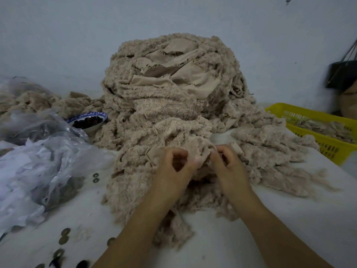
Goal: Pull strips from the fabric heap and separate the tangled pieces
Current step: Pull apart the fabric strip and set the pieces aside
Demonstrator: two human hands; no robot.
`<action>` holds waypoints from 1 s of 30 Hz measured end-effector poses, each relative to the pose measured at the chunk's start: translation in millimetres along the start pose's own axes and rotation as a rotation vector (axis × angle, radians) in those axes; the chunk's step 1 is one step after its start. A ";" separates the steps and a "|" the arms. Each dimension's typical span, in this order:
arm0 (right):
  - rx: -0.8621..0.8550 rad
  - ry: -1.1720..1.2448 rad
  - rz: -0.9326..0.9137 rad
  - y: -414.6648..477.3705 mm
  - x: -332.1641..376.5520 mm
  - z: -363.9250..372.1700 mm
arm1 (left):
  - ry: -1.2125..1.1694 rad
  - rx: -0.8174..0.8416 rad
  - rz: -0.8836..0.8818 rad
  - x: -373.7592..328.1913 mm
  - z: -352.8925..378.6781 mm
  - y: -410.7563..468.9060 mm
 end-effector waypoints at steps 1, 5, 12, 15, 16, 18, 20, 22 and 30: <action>-0.016 0.019 -0.002 -0.9 1.7 -1.7 | 0.159 0.048 0.045 -0.1 5.4 -2.5; -0.060 0.080 0.005 -1.8 6.2 -8.0 | 0.230 -0.022 0.055 -0.2 -1.0 -5.9; -0.042 -0.005 0.041 -9.8 14.0 -8.9 | -0.662 0.033 -0.371 8.1 -7.2 -13.0; 0.140 0.003 0.034 -21.8 19.3 8.6 | -0.739 0.064 -0.342 4.1 -4.1 -13.5; 0.192 0.007 0.030 -23.5 20.2 15.1 | -0.737 0.094 -0.325 3.5 -0.9 -14.4; 0.222 -0.007 0.062 -22.4 20.8 21.8 | -0.719 0.151 -0.313 4.8 7.3 -16.5; 0.172 0.026 0.056 -19.2 21.2 20.8 | -0.683 0.138 -0.313 5.4 12.5 -17.8; 0.092 0.079 0.058 -16.5 19.0 16.2 | -0.663 0.086 -0.319 8.2 13.6 -16.7; 0.082 0.421 0.275 -13.3 2.2 17.9 | -0.739 0.079 -0.373 12.2 13.1 -16.7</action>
Point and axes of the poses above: each hand's wrist, its own y-axis towards the middle knuckle, its own z-axis out of the palm, x = y × z, the point moved 6 cm from there along y, towards the middle knuckle, and after that the axes turned 2 degrees about -y, right-handed, at the moved point
